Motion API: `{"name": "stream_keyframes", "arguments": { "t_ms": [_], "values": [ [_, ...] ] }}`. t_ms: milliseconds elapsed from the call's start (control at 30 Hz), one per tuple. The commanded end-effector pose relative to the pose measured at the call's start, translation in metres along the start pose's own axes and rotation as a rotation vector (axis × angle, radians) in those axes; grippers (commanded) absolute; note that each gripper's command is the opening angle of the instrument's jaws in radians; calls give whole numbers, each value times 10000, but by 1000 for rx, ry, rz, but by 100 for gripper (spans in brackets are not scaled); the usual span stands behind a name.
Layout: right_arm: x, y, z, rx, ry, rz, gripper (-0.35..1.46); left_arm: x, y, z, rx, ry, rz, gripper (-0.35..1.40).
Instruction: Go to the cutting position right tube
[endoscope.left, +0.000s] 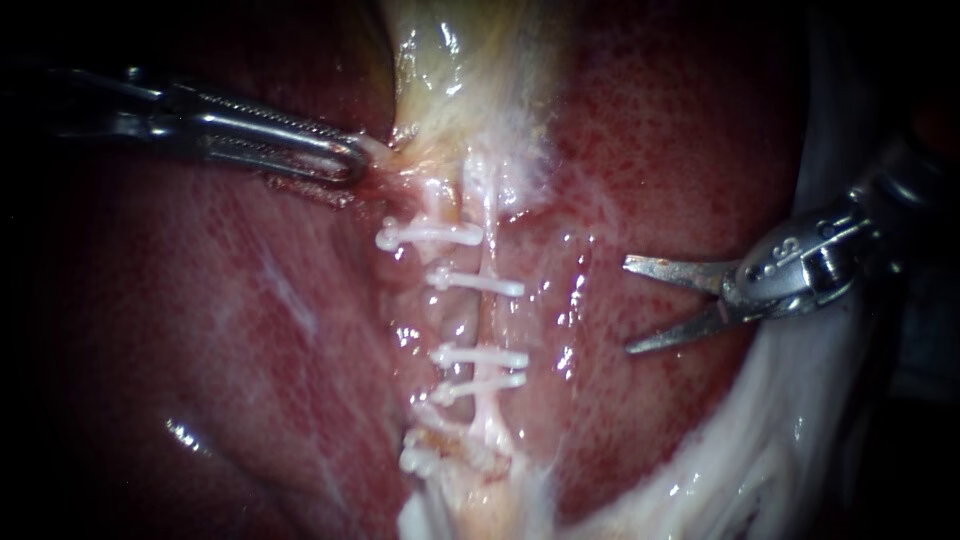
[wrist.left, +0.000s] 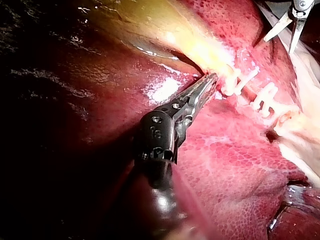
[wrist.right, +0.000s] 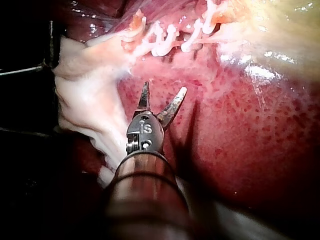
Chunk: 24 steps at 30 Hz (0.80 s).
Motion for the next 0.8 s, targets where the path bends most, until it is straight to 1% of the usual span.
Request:
{"name": "stream_keyframes", "arguments": {
  "t_ms": [33, 133, 167, 267, 333, 400, 433, 500, 567, 633, 800],
  "values": [
    [0, 0, 0, 0, 1, 2, 145, 6, 3, -9, -7, -1, -3, -35],
    [1, -1, 0, 3, 2, 3, 145, 19, 7, -32, 10, 7, -16, -35],
    [1, -1, 0, 3, 2, 3, 145, 26, 9, -43, 17, 6, -9, -35],
    [3, -1, 1, 8, 3, 3, 145, 39, 14, -68, 28, 33, 5, -35],
    [5, -1, 2, 21, 8, 4, 145, 43, 16, -75, 34, 38, 7, -35],
    [9, -2, 5, 58, 23, 6, 145, 44, 18, -76, 34, 41, 6, -35],
    [11, -2, 7, 84, 38, 7, 145, 43, 18, -76, 35, 41, 6, -35],
    [16, -4, 13, 158, 83, 41, 145, 41, 18, -74, 37, 41, 7, -35],
    [22, -7, 22, 200, 99, 77, 145, 40, 18, -73, 38, 42, 7, -35],
    [25, -9, 30, 236, 105, 109, 145, 40, 18, -73, 38, 42, 7, -35],
    [25, -13, 55, 329, 152, 205, 143, 40, 18, -73, 38, 42, 7, -35]
  ]
}}
